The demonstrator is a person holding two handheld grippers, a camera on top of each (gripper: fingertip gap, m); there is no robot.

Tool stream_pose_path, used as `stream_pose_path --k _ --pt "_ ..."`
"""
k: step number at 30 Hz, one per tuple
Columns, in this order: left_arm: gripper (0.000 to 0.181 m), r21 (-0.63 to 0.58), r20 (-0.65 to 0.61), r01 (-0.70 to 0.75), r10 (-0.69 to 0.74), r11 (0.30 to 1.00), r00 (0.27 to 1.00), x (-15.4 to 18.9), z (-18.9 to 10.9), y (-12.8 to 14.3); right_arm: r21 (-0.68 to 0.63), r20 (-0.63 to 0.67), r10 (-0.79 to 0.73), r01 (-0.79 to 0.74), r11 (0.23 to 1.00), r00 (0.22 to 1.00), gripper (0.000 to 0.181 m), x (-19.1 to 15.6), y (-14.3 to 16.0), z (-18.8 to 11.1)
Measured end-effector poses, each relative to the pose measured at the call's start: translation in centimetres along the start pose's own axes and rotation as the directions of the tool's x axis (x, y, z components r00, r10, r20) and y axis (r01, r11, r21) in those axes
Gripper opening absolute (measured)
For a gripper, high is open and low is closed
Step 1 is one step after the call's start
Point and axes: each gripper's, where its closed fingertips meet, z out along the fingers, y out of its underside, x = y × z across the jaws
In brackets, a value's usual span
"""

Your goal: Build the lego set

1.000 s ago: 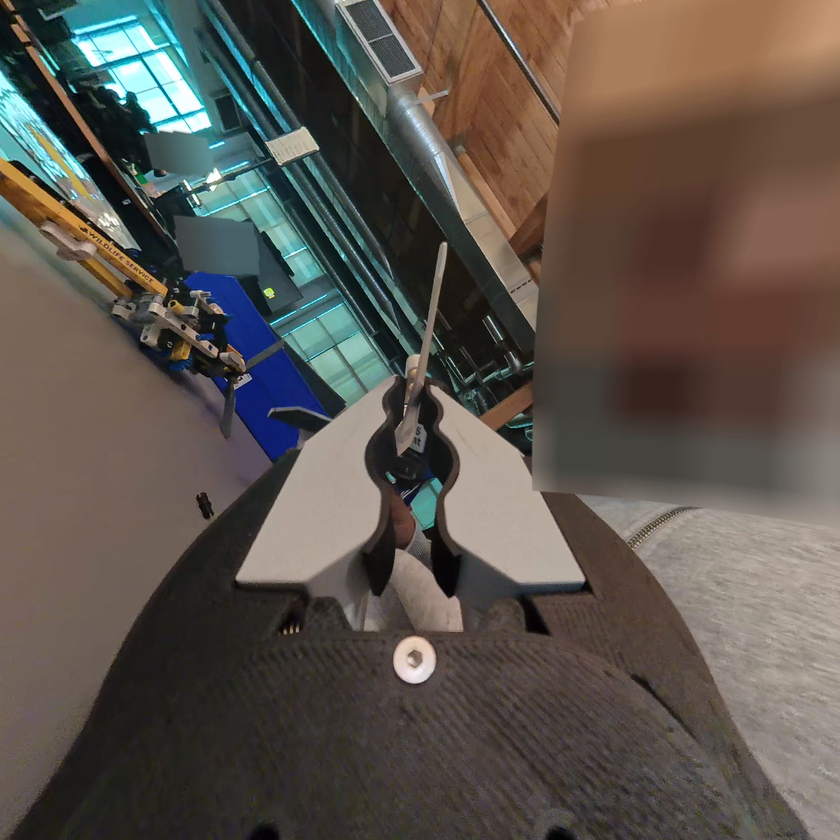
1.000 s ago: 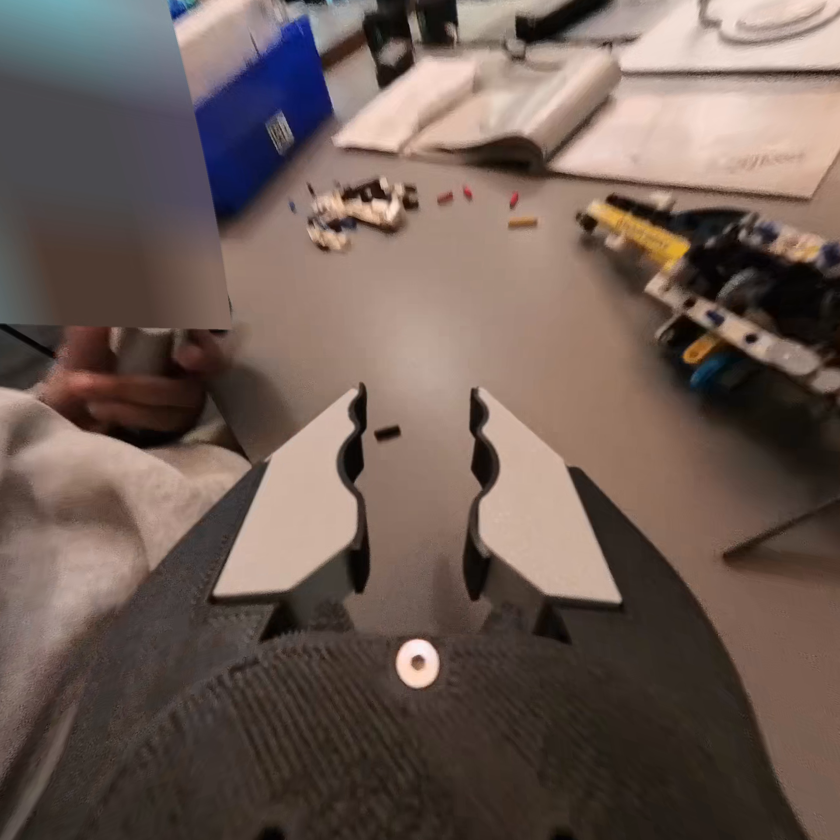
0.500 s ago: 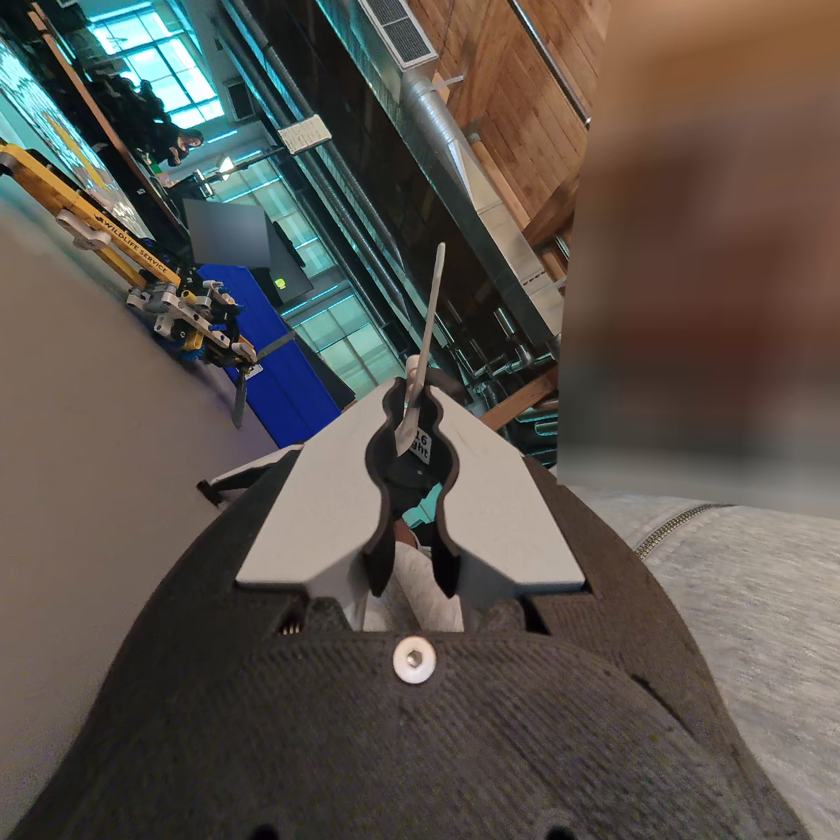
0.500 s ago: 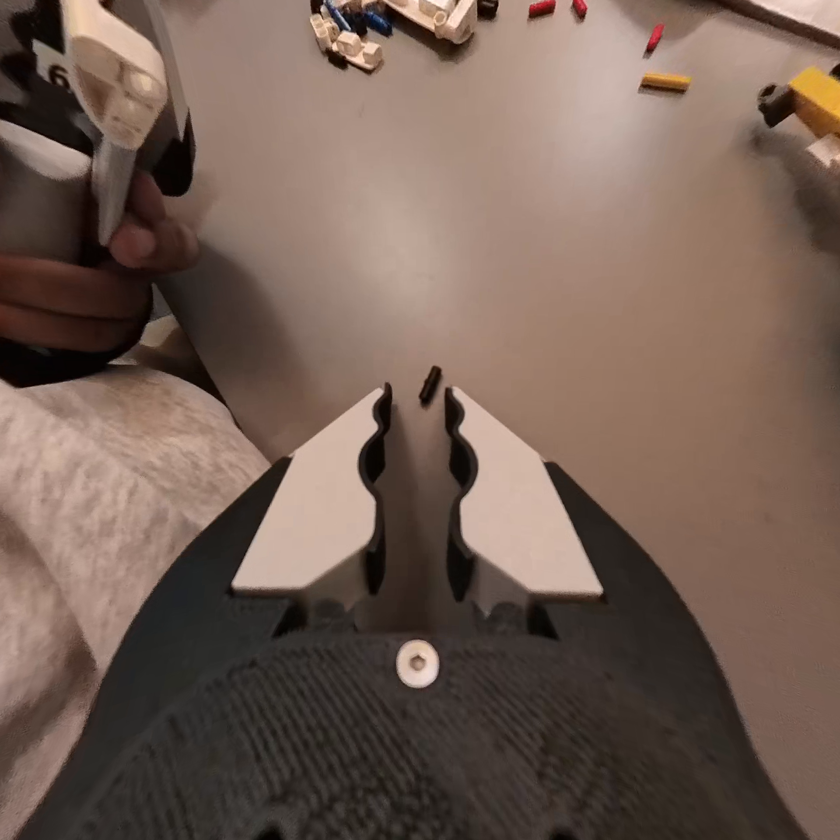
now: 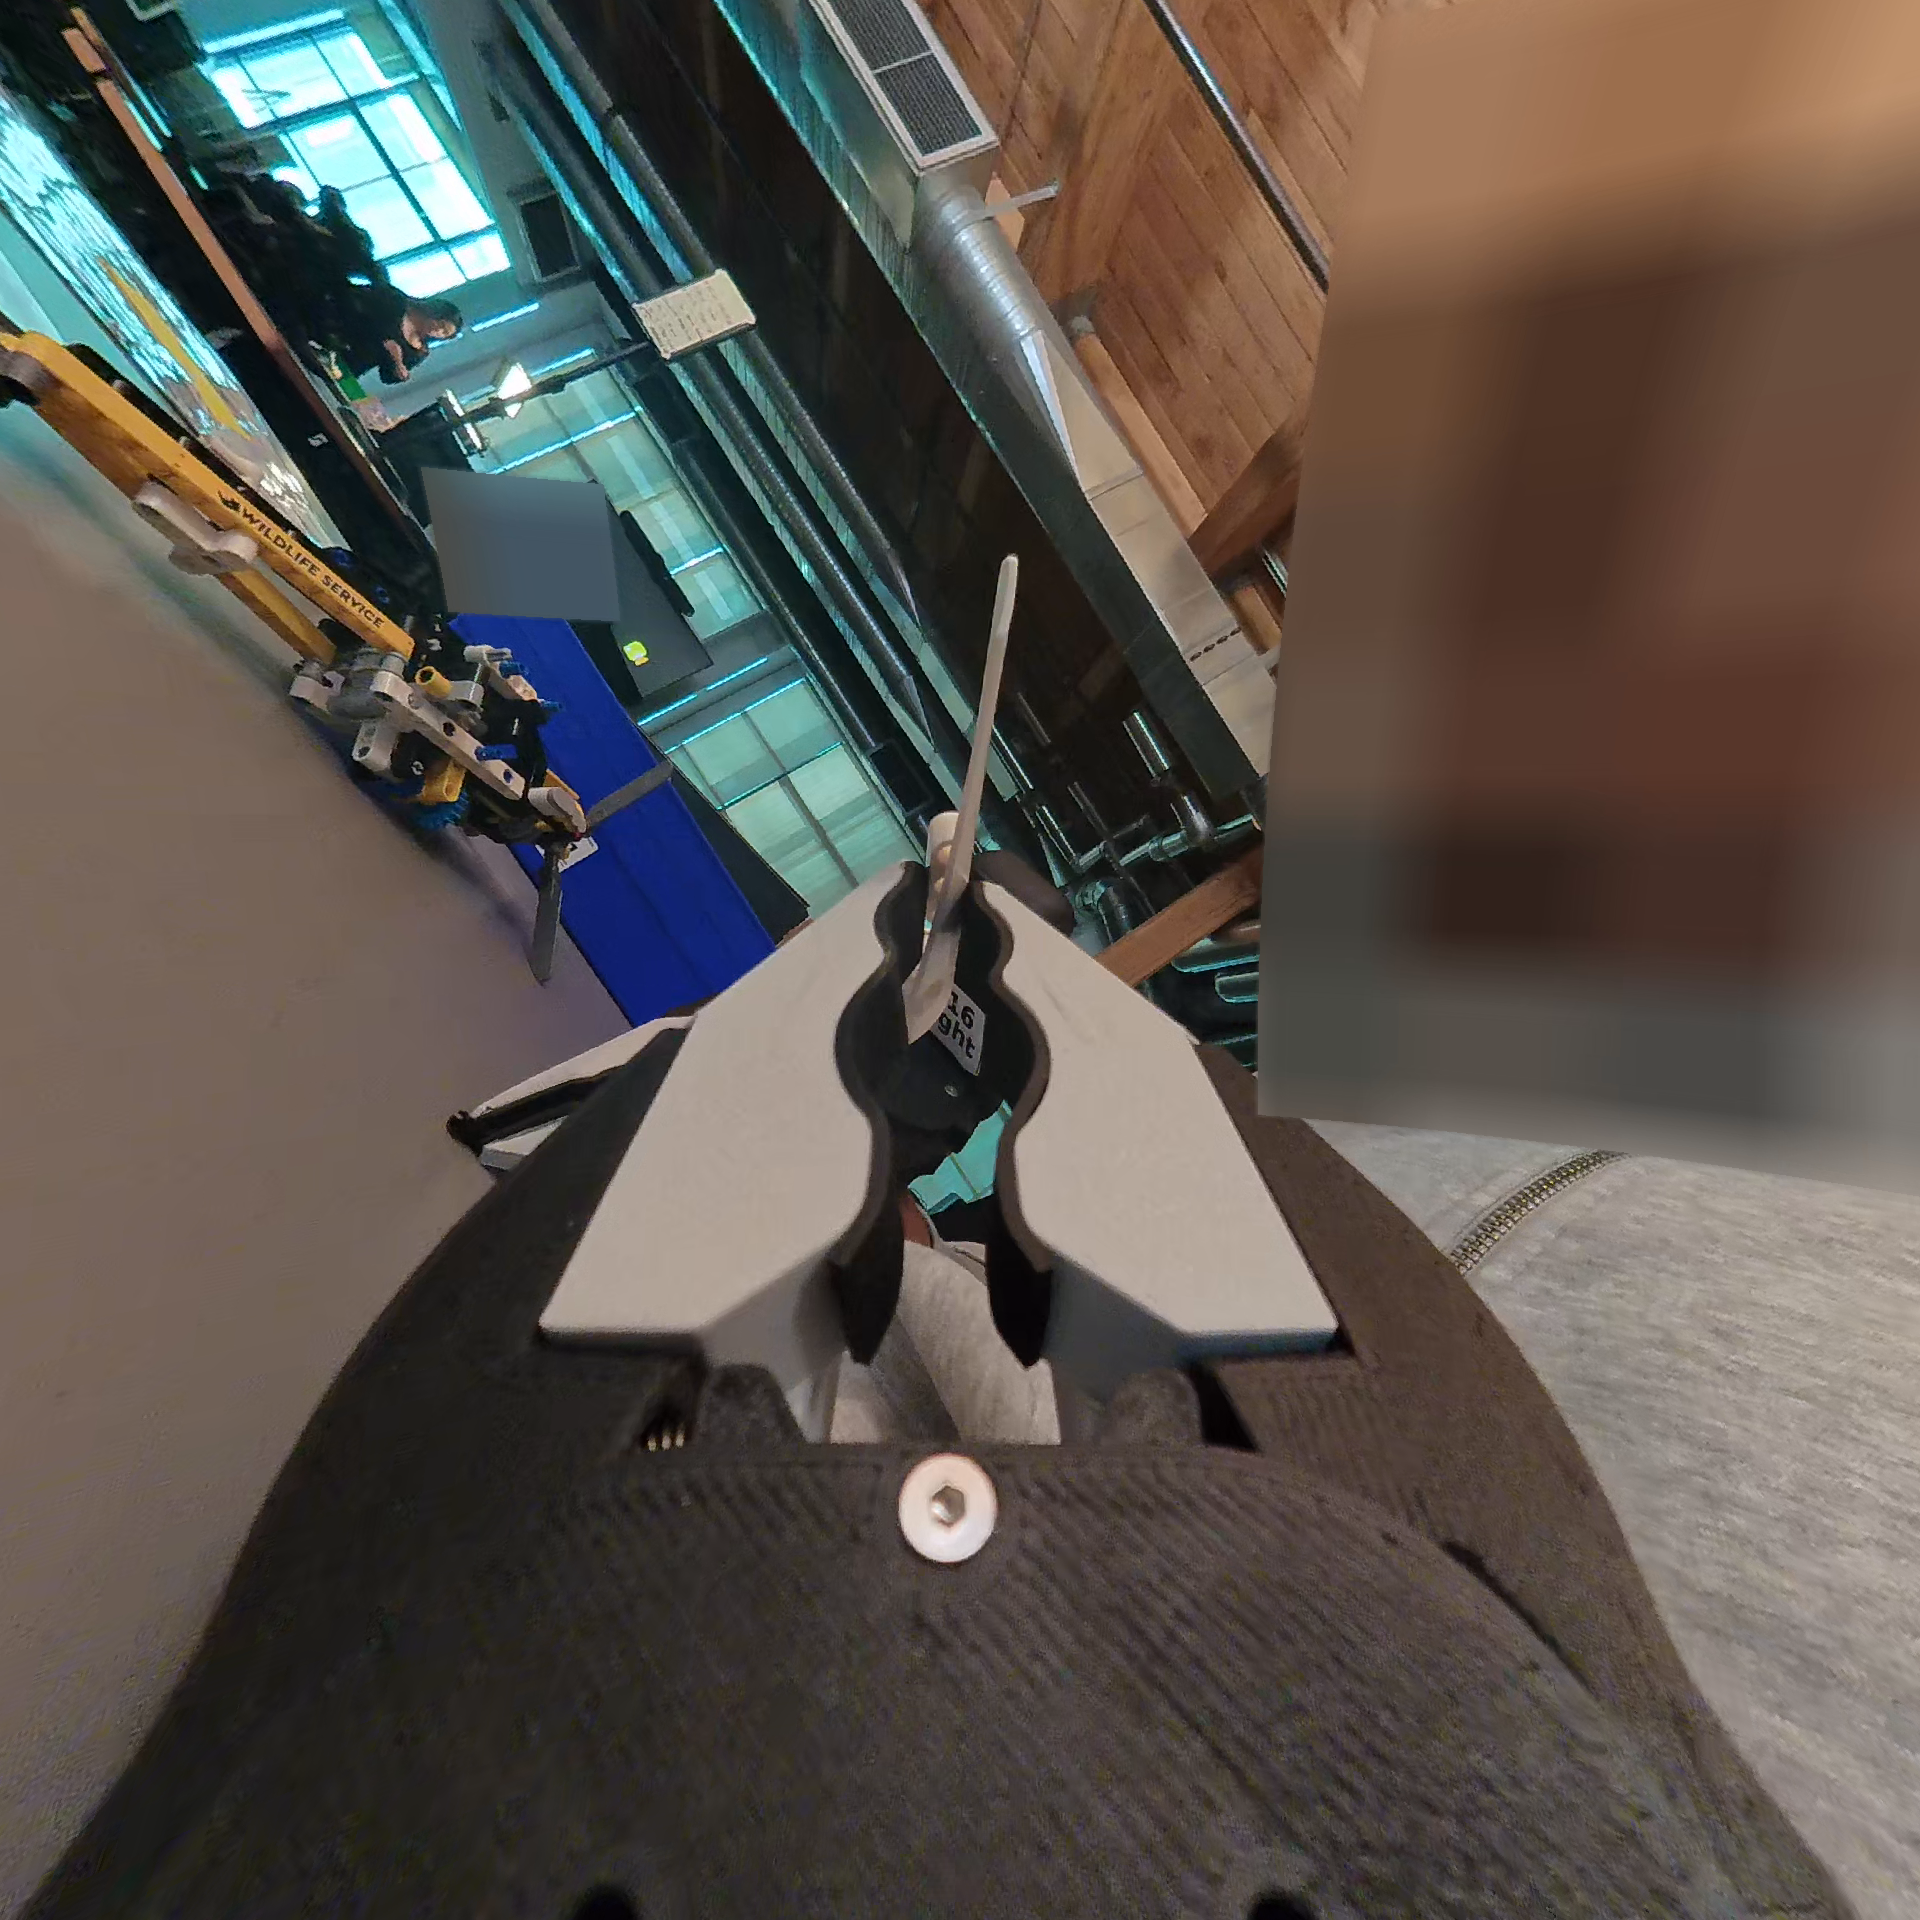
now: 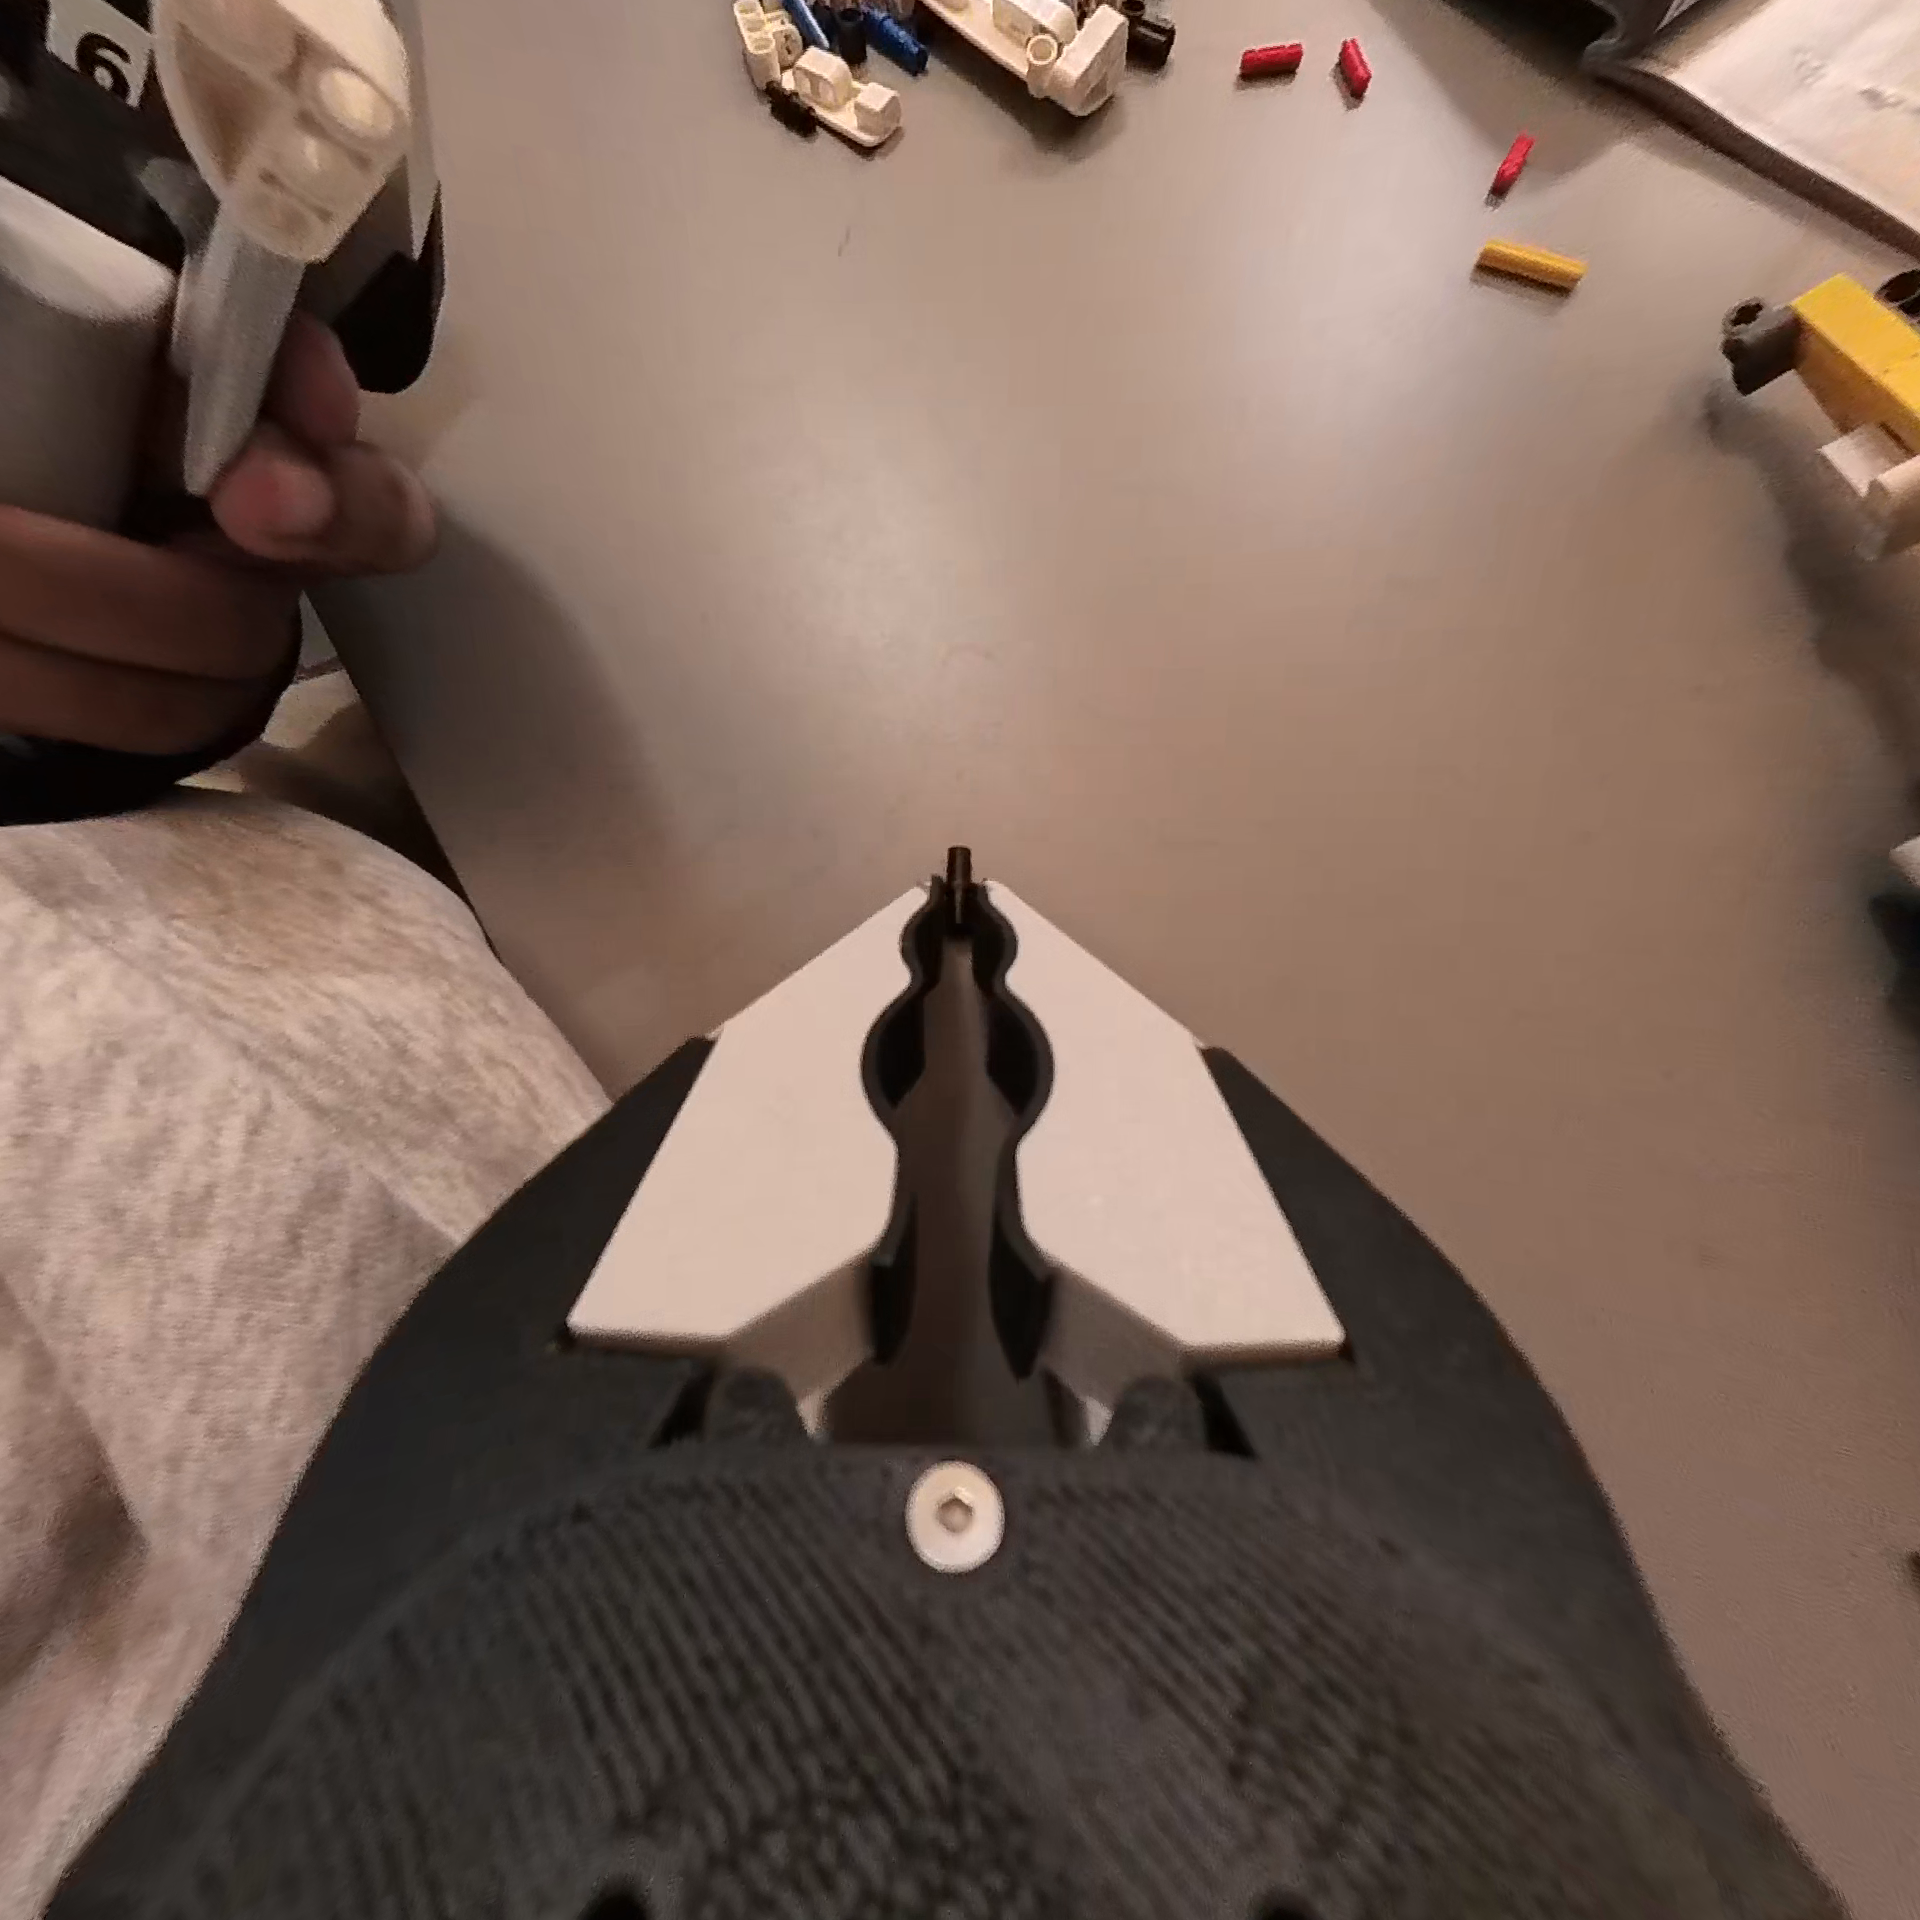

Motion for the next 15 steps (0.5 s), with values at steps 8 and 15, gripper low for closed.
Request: stream_pose_path --k 8,15 --pt "0.005 -0.225 0.047 0.094 -0.086 0.97 0.995 -0.7 0.8 3.2 0.34 0.179 -0.241 0.17 0.925 0.954 0.002 -2.3 -6.7 -6.0" --pt "0.004 -0.302 0.097 0.222 -0.201 0.927 0.975 -1.5 1.2 5.4 0.27 0.258 -0.618 0.559 0.784 0.742 0.002 -3.9 -5.9 -7.8"
